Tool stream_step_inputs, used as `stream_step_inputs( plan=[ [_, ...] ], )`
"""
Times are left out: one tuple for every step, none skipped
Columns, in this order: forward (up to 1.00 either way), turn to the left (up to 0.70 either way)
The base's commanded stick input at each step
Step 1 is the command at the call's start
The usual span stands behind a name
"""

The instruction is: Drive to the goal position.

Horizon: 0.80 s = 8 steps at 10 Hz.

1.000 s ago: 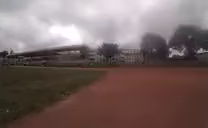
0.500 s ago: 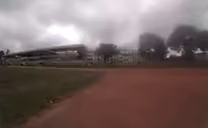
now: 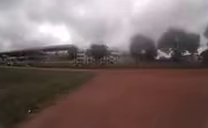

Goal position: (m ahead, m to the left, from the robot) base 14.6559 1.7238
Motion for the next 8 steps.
stream_step_inputs(
  plan=[
    [0.70, 0.00],
    [0.70, 0.00],
    [0.70, 0.00],
    [0.70, 0.00],
    [0.70, 0.00],
    [0.70, 0.00],
    [0.70, 0.00],
    [0.70, 0.00]
  ],
)
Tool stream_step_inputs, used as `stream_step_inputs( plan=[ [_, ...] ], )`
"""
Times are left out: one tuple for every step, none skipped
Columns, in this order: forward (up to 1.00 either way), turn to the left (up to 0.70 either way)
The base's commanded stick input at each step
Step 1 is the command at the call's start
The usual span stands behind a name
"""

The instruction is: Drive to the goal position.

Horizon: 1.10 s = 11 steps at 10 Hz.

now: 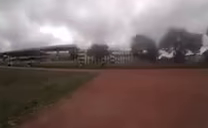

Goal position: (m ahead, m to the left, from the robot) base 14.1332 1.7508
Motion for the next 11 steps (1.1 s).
stream_step_inputs(
  plan=[
    [0.70, 0.00],
    [0.70, 0.00],
    [0.70, 0.00],
    [0.70, 0.00],
    [0.70, 0.00],
    [0.70, 0.00],
    [0.70, 0.00],
    [0.70, 0.00],
    [0.70, 0.00],
    [0.70, 0.00],
    [0.70, 0.00]
  ],
)
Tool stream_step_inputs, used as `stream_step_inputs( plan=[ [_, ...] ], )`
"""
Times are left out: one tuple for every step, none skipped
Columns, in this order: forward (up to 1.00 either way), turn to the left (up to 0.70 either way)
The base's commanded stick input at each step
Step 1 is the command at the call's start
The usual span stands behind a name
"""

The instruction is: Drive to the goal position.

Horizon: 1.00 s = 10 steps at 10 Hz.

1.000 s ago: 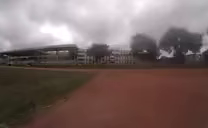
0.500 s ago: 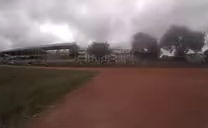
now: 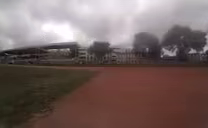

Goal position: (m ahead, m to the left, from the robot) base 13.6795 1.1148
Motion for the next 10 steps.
stream_step_inputs(
  plan=[
    [0.70, 0.00],
    [0.70, 0.00],
    [0.70, 0.00],
    [0.70, 0.00],
    [0.70, 0.00],
    [0.70, 0.00],
    [0.70, 0.00],
    [0.70, 0.00],
    [0.70, 0.00],
    [0.70, 0.00]
  ],
)
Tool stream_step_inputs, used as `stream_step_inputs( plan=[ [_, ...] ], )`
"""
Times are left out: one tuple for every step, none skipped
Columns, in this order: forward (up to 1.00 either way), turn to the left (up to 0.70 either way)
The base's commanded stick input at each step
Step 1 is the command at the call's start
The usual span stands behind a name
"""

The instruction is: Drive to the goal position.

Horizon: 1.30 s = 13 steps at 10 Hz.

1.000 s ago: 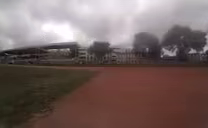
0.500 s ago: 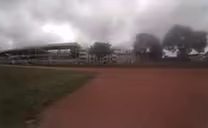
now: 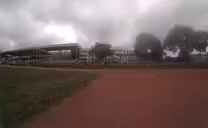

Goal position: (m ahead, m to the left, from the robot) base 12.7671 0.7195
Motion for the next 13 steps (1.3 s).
stream_step_inputs(
  plan=[
    [0.70, 0.00],
    [0.70, 0.00],
    [0.70, 0.00],
    [0.70, 0.00],
    [0.70, 0.00],
    [0.70, 0.00],
    [0.70, 0.00],
    [0.70, 0.00],
    [0.70, 0.00],
    [0.70, 0.00],
    [0.70, 0.00],
    [0.70, 0.00],
    [0.70, 0.00]
  ],
)
